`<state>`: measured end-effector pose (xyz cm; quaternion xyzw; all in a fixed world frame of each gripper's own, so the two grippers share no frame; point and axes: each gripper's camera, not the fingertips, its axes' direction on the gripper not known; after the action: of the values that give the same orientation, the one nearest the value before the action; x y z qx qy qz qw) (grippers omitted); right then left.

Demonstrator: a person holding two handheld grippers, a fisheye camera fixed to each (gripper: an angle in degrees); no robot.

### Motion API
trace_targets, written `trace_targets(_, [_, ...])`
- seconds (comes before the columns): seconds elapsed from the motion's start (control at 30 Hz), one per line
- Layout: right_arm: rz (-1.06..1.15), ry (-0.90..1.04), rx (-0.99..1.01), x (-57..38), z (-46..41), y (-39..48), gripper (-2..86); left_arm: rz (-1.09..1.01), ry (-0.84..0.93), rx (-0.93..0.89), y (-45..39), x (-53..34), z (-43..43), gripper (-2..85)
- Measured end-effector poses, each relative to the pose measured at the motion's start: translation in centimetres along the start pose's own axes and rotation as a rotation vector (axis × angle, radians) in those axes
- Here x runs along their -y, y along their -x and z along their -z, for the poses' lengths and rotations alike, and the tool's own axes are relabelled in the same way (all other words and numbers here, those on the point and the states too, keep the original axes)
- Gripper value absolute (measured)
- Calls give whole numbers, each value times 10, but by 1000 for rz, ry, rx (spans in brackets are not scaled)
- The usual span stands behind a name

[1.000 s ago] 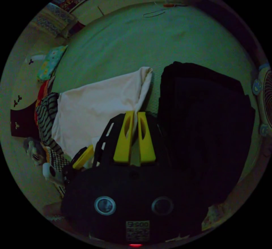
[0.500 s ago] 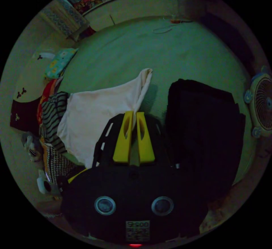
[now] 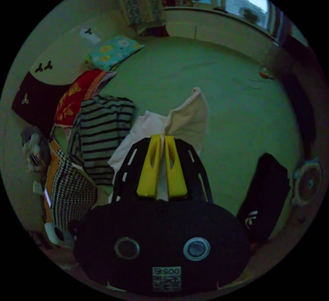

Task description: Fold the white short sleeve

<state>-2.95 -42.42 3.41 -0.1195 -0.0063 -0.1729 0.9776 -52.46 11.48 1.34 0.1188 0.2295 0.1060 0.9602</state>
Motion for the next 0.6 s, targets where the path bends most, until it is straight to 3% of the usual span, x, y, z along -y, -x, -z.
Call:
trace_targets(0.17, [40,134,-35,18,-81,76,26,219,118,220,89,-29,-1,73])
trace_targets(0.4, [168,46,-9,-40,-61,65,69,296,195,152,149,-65,-5,87])
trace_targets(0.6, [36,166,26,-127,-71,23,104,246,269,160,146,-69,-36,99])
